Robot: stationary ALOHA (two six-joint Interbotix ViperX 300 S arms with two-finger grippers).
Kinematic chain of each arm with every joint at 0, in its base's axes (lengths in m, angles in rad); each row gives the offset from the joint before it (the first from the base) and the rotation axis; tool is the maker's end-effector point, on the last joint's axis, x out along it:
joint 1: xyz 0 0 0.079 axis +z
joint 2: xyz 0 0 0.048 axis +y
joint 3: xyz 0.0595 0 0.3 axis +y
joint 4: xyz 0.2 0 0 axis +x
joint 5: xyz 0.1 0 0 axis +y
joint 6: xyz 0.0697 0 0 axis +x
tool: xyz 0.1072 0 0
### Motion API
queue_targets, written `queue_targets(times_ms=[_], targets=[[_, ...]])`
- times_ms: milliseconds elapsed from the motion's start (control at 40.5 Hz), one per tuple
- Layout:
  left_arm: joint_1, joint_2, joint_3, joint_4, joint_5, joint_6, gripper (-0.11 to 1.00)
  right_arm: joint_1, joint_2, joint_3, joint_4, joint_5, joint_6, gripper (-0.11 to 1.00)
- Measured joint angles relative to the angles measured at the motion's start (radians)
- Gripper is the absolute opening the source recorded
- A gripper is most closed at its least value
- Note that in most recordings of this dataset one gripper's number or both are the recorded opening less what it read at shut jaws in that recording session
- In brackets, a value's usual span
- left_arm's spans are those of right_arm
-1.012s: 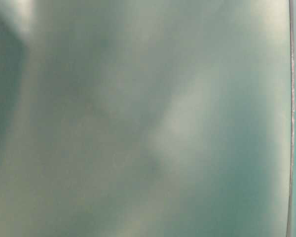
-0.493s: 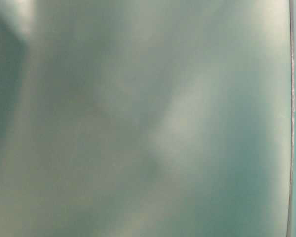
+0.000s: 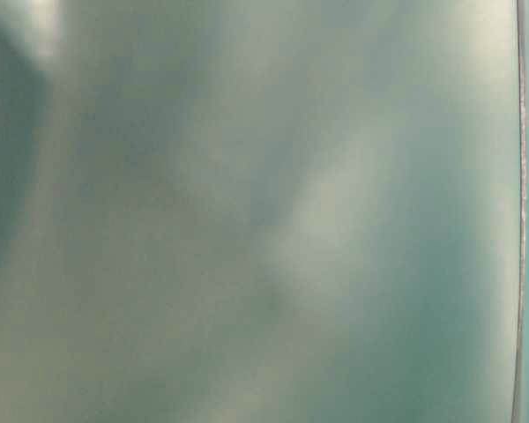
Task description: Scoop the yellow hexagonal prism block from the bowl with a spoon using the right arm.
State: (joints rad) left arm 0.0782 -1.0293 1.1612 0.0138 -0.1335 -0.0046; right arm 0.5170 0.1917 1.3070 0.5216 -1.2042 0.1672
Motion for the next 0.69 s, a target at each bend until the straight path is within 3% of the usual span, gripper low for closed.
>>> queue_targets(times_ms=[691], targets=[[0.000,0.000,0.000,0.000,-0.003,0.000,-0.01,0.015,0.005,0.003,0.005,0.044,-0.026,0.56]])
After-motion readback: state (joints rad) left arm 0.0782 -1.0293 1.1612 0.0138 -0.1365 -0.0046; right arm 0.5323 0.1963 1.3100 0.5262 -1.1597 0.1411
